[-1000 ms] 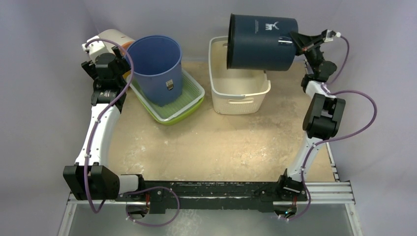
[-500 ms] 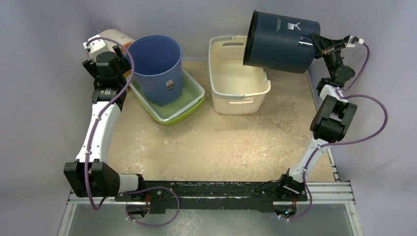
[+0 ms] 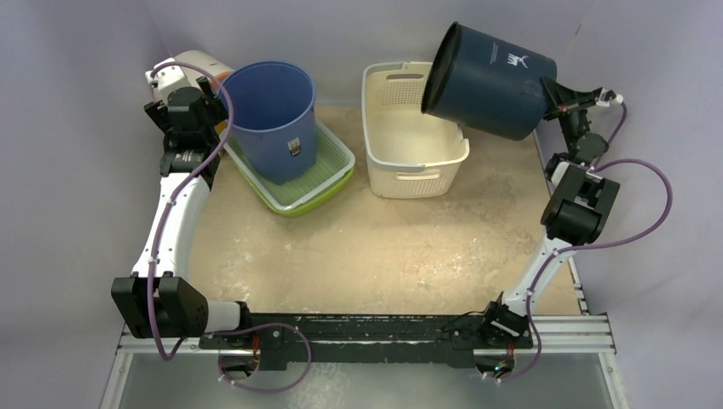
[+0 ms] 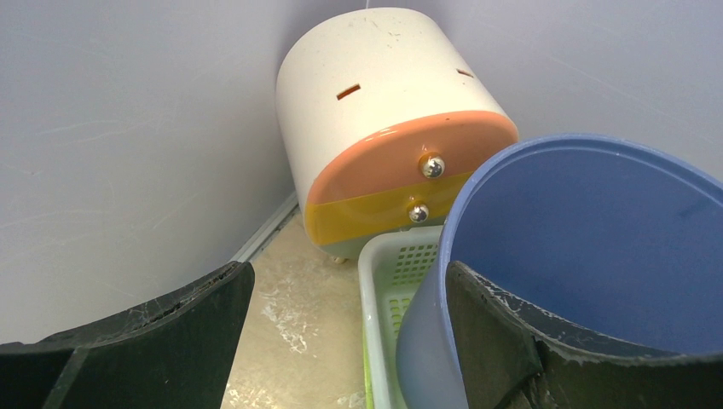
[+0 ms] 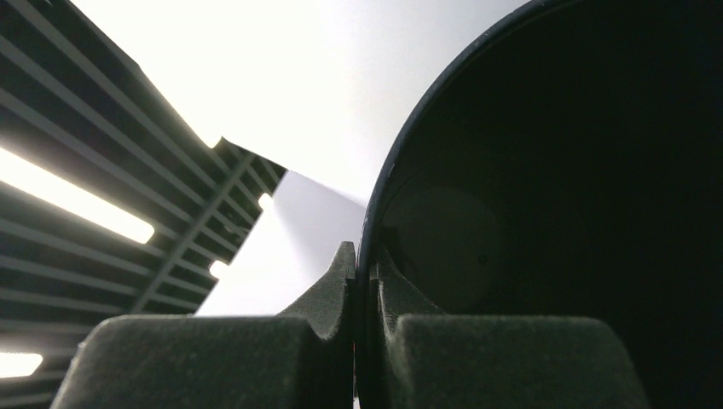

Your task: Turn the large container upside down

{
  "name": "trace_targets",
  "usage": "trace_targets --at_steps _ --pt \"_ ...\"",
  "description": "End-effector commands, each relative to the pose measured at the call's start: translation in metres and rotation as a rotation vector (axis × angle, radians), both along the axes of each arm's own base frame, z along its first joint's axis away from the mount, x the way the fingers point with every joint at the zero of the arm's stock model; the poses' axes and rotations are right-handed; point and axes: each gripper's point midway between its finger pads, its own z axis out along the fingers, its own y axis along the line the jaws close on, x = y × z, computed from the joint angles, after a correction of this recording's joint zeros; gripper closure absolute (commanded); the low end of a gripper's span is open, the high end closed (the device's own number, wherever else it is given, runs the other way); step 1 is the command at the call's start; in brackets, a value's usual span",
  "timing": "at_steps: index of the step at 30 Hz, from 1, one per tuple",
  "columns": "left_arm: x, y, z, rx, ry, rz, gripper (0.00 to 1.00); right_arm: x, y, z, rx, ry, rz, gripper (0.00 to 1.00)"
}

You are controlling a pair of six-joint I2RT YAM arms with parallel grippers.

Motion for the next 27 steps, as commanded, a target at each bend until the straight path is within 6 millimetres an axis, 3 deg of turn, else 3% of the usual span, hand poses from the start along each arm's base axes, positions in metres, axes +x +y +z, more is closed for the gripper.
trace_targets --at_steps 1,14,26,27 --pt "0.002 0.002 0.034 -0.001 -0.098 0.006 0.17 -0.050 0.034 -0.008 -0.142 -0.228 0.047 1.00" --pt "0.001 0.002 0.033 -0.002 -0.098 0.008 0.17 -0.035 0.114 -0.086 -0.143 -0.061 0.233 1.00" --pt "-0.003 0.003 0.025 0.001 -0.080 0.010 0.17 -0.026 0.123 -0.138 -0.173 0.019 0.273 1.00" --pt "-0.003 0.003 0.025 0.000 -0.081 0.009 0.17 -0.027 0.123 -0.141 -0.175 0.024 0.276 0.96"
